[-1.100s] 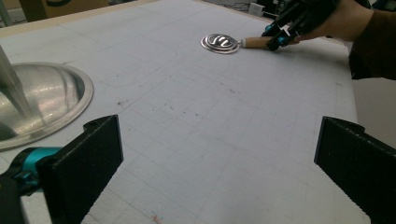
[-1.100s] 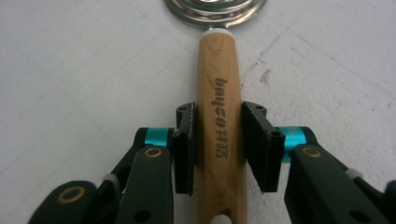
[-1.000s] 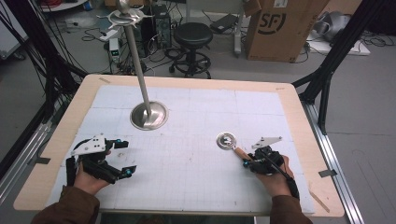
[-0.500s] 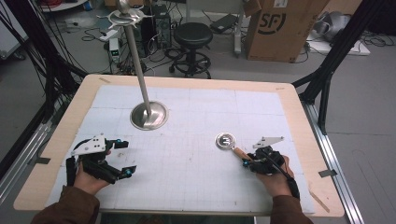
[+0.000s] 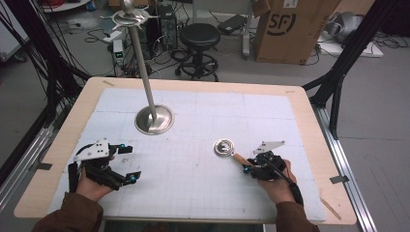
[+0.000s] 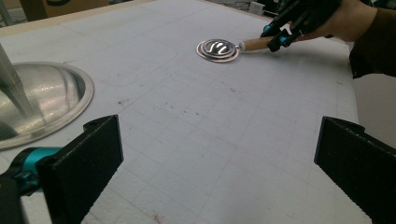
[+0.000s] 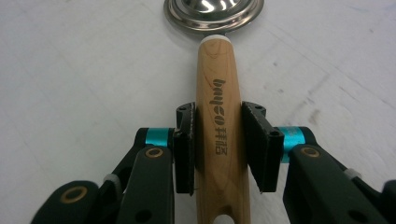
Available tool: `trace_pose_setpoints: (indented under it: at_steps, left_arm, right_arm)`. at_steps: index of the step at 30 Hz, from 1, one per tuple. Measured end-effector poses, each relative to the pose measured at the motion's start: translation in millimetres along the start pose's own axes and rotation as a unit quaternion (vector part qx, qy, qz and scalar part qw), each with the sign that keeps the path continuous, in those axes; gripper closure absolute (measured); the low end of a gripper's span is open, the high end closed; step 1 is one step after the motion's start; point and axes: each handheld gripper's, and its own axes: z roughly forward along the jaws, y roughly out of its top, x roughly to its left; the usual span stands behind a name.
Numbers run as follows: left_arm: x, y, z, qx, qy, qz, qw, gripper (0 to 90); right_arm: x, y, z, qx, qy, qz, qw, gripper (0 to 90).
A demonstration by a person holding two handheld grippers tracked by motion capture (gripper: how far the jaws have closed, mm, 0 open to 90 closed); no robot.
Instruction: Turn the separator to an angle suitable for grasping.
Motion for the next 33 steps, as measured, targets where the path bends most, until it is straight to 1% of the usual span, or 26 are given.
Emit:
trace_pose_setpoints:
  at_steps: [1, 3, 4, 7, 9, 11, 12, 13, 15, 16, 17, 18, 22, 23, 27, 28, 29, 30, 31, 32, 33]
  left_arm:
    - [-0.5, -0.1, 0.2, 0.0, 0.0, -0.002, 1.0, 1.6]
    - [-0.6, -0.1, 0.4, 0.0, 0.0, -0.001, 1.0, 1.6]
    - [-0.5, -0.1, 0.4, 0.0, 0.0, -0.001, 1.0, 1.6]
    - [-0.4, -0.2, 0.9, 0.001, 0.0, 0.0, 1.0, 1.6]
    - [-0.3, -0.3, 1.2, 0.002, -0.001, 0.001, 1.0, 1.6]
    - [-0.3, -0.3, 1.5, 0.002, 0.0, -0.001, 1.0, 1.6]
    - [-0.2, -0.4, 1.6, 0.002, 0.0, 0.0, 1.0, 1.7]
    - [-0.4, -0.5, 1.8, 0.003, 0.0, -0.001, 1.0, 1.6]
    - [-0.3, -0.8, 2.2, 0.005, -0.001, 0.0, 1.0, 1.6]
    - [-0.2, -0.9, 2.2, 0.007, 0.0, 0.0, 1.0, 1.6]
    - [-0.2, -0.9, 2.3, 0.008, 0.0, 0.001, 1.0, 1.6]
    - [-0.2, -1.0, 2.4, 0.008, 0.0, 0.002, 1.0, 1.6]
    - [0.4, -1.1, 1.8, 0.01, 0.001, 0.003, 0.9999, 1.6]
    - [0.4, -1.1, 1.7, 0.009, 0.002, 0.003, 1.0, 1.7]
    - [0.5, -0.9, 1.0, 0.008, 0.003, 0.003, 1.0, 1.6]
    - [0.6, -1.0, 1.1, 0.008, 0.002, 0.003, 1.0, 1.6]
    - [0.4, -1.0, 1.4, 0.008, 0.002, 0.003, 1.0, 1.6]
    - [0.3, -1.0, 1.6, 0.009, 0.001, 0.003, 1.0, 1.6]
    - [0.2, -1.1, 1.7, 0.009, 0.0, 0.003, 1.0, 1.6]
    - [0.3, -1.0, 1.7, 0.009, 0.0, 0.004, 1.0, 1.6]
    - [0.4, -1.0, 1.7, 0.009, -0.001, 0.004, 1.0, 1.7]
  right_arm:
    - [4.8, 4.3, 4.1, -0.002, 0.006, -0.012, 0.9999, 66.5]
    - [9.8, 8.4, 8.6, 0.002, 0.012, -0.022, 0.9997, 66.4]
    - [9.8, 8.4, 8.6, 0.002, 0.012, -0.022, 0.9997, 66.4]
    - [19.1, 16.1, 16.1, 0.004, 0.029, -0.036, 0.9989, 66.4]
    - [20.7, 17.5, 17.4, 0.002, 0.032, -0.04, 0.9987, 66.4]
    - [27.6, 22.2, 21.3, 0.003, 0.041, -0.048, 0.998, 66.4]
    - [32.8, 26.6, 25.5, 0.002, 0.047, -0.055, 0.9973, 66.4]
    - [34.5, 29.1, 28.3, 0.001, 0.051, -0.064, 0.9967, 66.4]
    - [38.9, 34.4, 33.7, 0.005, 0.06, -0.07, 0.9958, 66.4]
    - [38.9, 34.4, 33.7, 0.005, 0.06, -0.07, 0.9958, 66.4]
    - [43.2, 39.7, 39.3, 0.007, 0.067, -0.079, 0.9946, 66.4]
    - [43.2, 39.7, 39.3, 0.007, 0.067, -0.079, 0.9946, 66.4]
    - [50.3, 50.9, 48.9, 0.005, 0.081, -0.098, 0.9918, 66.3]
    - [51.9, 53.6, 51.1, 0.003, 0.085, -0.106, 0.9907, 66.3]
    - [62.3, 62.0, 59.9, 0.004, 0.095, -0.118, 0.9885, 66.3]
    - [67.8, 65.4, 62.8, 0.005, 0.1, -0.125, 0.9872, 66.3]
    - [67.8, 65.4, 62.8, 0.005, 0.1, -0.125, 0.9872, 66.3]
    - [74.7, 68.0, 65.3, 0.006, 0.107, -0.133, 0.9853, 66.3]
    - [77.9, 68.9, 66.4, 0.005, 0.111, -0.137, 0.9842, 66.3]
    - [77.9, 68.9, 66.4, 0.005, 0.111, -0.137, 0.9842, 66.3]
    - [81.0, 69.8, 67.3, 0.004, 0.118, -0.143, 0.9827, 66.3]
